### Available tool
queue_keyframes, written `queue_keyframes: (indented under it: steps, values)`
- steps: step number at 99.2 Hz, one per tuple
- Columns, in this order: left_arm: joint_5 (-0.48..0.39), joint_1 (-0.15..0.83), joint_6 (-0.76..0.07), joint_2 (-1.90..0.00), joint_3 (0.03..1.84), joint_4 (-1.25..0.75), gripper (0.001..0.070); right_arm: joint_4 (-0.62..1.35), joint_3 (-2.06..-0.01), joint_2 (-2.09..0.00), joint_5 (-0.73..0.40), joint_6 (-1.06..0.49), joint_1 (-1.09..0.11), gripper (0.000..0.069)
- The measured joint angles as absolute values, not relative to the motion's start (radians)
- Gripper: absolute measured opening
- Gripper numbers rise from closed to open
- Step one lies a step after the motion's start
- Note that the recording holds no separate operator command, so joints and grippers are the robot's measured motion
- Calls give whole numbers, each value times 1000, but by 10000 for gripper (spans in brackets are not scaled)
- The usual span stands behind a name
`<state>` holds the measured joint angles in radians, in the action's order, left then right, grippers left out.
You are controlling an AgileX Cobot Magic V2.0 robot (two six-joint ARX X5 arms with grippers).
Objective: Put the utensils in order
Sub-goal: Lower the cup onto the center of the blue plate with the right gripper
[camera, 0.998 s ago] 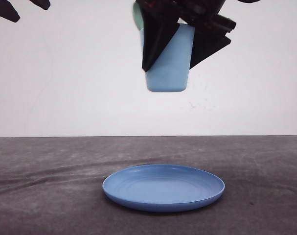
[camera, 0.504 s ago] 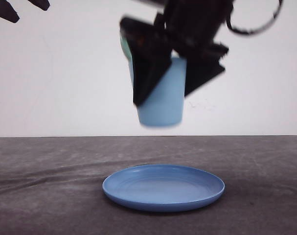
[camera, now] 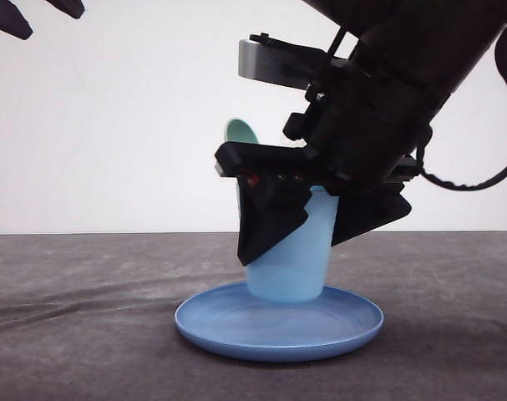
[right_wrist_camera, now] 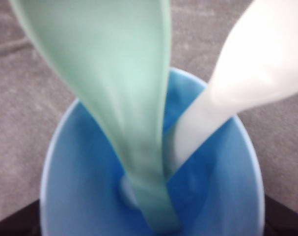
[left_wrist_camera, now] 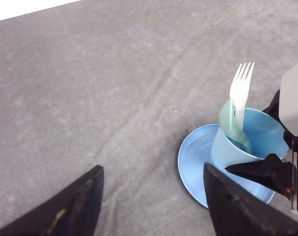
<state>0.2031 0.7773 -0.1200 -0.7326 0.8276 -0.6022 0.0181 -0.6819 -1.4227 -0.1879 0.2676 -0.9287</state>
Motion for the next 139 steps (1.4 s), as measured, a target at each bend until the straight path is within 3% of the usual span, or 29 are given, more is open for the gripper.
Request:
queue_keyframes:
  steps: [61,84,119,139]
  values:
    - [203,777,-120,-733,828,-602,388,-20,-682,-1497,-210,271,-935,418]
    - [203,777,-120,-733,828,-602,388,-14,-682,-1503,-206,287,-935,618]
    - [203,777,-120,-733,828,-602,388,75,-694,-1478,-184,294,-935,680]
    - [203,777,-120,-733,828,-602,388,177,-720,-1411,-183,294,-935,679]
